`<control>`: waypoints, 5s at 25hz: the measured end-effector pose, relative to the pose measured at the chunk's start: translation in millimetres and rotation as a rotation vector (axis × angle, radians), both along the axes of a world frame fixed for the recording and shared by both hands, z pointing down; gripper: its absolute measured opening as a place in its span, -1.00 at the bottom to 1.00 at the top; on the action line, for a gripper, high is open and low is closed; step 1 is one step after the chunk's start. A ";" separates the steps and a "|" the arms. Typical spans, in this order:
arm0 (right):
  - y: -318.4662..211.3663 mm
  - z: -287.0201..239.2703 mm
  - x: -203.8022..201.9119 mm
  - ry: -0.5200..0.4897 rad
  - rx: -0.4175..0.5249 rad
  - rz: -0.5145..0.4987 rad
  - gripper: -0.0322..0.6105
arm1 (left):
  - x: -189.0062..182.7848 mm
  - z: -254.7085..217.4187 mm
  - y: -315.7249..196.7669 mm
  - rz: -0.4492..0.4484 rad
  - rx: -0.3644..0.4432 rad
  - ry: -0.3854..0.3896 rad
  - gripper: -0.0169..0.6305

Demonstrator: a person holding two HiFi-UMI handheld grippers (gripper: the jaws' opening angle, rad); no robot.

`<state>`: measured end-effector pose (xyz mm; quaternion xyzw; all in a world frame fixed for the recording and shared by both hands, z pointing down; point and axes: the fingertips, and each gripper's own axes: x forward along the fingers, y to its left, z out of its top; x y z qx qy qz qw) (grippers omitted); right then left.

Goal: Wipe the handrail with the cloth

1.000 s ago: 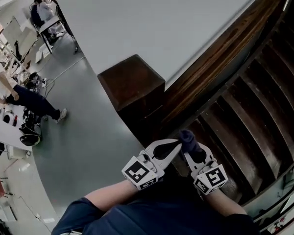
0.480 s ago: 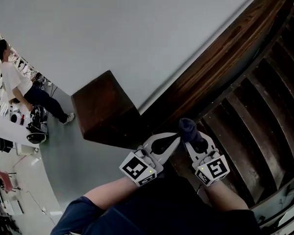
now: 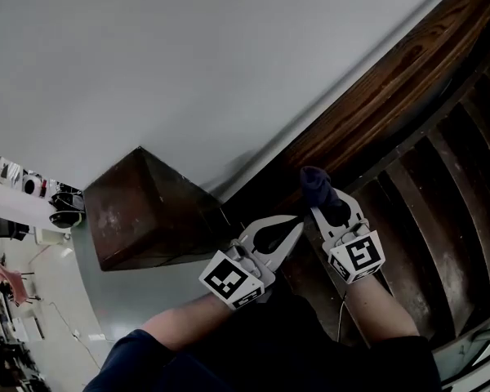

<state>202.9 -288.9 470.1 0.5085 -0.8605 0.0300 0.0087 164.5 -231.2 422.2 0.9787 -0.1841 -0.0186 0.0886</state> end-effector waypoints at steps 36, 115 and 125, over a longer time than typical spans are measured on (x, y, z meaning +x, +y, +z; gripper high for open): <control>-121.2 -111.0 231.3 0.295 0.112 0.316 -0.62 | 59.5 -37.6 -22.5 0.068 0.091 0.017 -0.93; 224.7 -16.0 -290.6 0.046 -0.123 -0.224 -0.62 | -285.5 -3.8 186.9 -0.090 0.027 0.048 -0.93; 230.5 -20.7 -266.7 -0.001 -0.103 -0.277 -0.62 | -249.1 -3.1 185.9 -0.097 0.067 0.017 -0.93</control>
